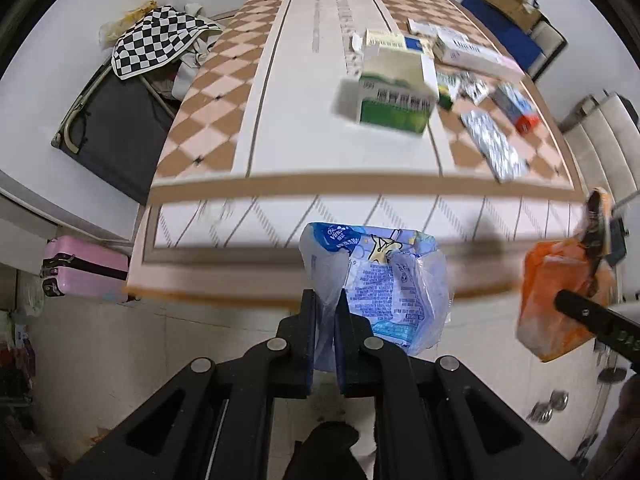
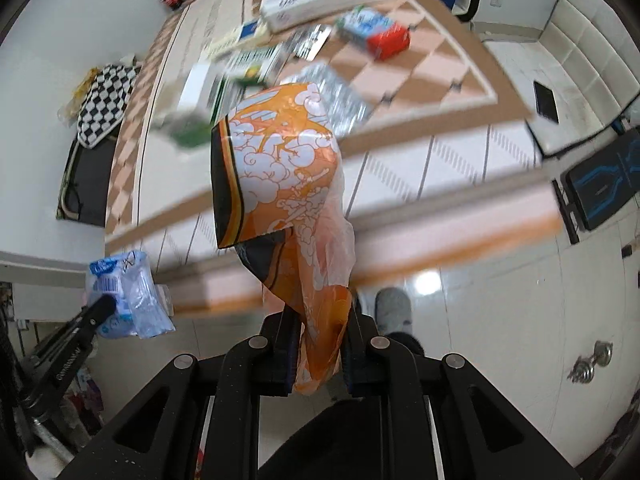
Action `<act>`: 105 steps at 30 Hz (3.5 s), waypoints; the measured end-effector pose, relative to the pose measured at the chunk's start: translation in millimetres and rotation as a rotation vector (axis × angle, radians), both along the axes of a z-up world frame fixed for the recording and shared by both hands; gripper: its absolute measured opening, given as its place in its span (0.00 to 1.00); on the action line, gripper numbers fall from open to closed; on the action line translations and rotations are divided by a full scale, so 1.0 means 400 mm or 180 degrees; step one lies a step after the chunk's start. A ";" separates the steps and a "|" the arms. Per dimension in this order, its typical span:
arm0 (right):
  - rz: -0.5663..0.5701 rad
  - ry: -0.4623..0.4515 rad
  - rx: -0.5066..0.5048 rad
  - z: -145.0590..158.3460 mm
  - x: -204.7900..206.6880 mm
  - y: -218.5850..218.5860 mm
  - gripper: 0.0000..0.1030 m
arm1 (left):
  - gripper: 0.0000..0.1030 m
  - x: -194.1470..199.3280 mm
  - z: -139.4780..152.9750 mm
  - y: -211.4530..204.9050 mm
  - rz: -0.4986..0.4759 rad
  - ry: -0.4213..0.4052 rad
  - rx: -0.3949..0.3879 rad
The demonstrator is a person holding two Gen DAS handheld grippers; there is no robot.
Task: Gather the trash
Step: 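Carry both bags over the trash bin and open both tools to drop them, then grasp the white medicine box with the left tool while the right tool grasps the milk carton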
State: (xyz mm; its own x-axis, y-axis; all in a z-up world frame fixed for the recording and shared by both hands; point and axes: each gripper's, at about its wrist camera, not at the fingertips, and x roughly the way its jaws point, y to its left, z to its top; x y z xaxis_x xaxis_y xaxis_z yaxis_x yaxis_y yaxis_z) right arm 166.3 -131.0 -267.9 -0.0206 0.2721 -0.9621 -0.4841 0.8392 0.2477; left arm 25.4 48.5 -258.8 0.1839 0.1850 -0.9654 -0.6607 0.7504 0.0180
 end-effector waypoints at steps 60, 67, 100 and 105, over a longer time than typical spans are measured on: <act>0.0496 0.0004 -0.0858 -0.718 -0.321 -0.004 0.95 | 0.86 -0.210 -0.658 -0.075 0.0192 0.0664 -0.0471; 0.0577 0.0006 -0.0752 -0.464 -0.347 -0.023 0.95 | 0.86 -0.263 -0.446 -0.091 0.0226 0.0534 -0.0480; 0.0346 -0.0108 -0.0547 0.006 0.659 0.230 0.95 | 0.86 0.602 0.000 0.256 -0.0645 0.0468 -0.0244; 0.0571 -0.0126 -0.0756 -0.071 0.767 0.303 0.95 | 0.86 0.666 -0.085 0.277 -0.0644 0.0726 -0.0404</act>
State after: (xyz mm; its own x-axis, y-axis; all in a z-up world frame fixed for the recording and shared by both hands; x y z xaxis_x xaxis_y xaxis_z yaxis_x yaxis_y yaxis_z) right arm 473.1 -9.6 -296.5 -0.0090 0.0347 -0.9994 -0.6353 0.7716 0.0325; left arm 291.9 159.1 -292.7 -0.0188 0.0425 -0.9989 -0.4878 0.8717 0.0462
